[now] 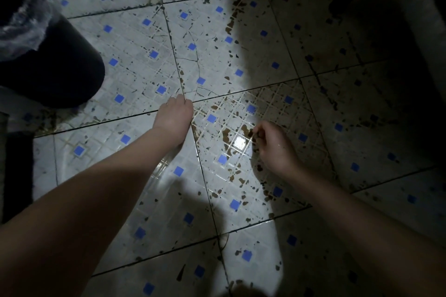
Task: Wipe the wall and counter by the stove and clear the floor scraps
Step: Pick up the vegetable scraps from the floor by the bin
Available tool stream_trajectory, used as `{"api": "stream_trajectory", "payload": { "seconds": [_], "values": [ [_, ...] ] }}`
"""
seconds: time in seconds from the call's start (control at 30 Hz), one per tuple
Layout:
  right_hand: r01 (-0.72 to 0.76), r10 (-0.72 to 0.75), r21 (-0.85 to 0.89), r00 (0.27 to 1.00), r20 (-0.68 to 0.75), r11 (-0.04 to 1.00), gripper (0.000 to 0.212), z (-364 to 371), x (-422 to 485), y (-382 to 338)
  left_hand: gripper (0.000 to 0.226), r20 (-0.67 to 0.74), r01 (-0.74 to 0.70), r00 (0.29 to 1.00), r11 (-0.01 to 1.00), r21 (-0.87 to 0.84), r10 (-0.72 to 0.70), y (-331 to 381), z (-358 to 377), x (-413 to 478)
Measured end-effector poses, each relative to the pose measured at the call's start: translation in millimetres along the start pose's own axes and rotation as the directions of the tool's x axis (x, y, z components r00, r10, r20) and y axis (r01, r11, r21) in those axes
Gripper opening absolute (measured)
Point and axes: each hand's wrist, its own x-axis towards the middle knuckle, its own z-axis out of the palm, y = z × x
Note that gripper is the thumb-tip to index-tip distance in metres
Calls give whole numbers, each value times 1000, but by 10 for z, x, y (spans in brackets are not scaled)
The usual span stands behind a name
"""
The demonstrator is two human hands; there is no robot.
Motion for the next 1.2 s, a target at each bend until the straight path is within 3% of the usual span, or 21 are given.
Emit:
{"api": "stream_trajectory", "payload": {
  "seconds": [0.23,0.4,0.57,0.73,0.97,1.2],
  "values": [
    [15,-15,-3,1000,5,1000,23,-26,-5,-224,40,4,38,999,998,-42,-38,-106,-107,-111],
    [83,-81,-160,996,24,984,32,-55,84,-558,56,17,89,996,995,-53,-88,-346,-348,-233],
    [194,-195,-200,981,16,960,28,-55,265,-1120,42,-45,166,984,980,-111,-172,-644,-656,-382],
    [378,-372,-235,926,72,896,28,-37,486,-1759,42,-153,209,961,965,-156,-233,-993,-1008,-594],
    [492,-476,-268,870,128,828,24,-55,748,-2627,31,-295,303,891,936,-181,-345,-1583,-1518,-869],
    [634,-636,-233,768,75,738,19,59,969,-3512,39,-304,456,816,870,-186,-492,-2123,-1763,-1126]
  ]
}}
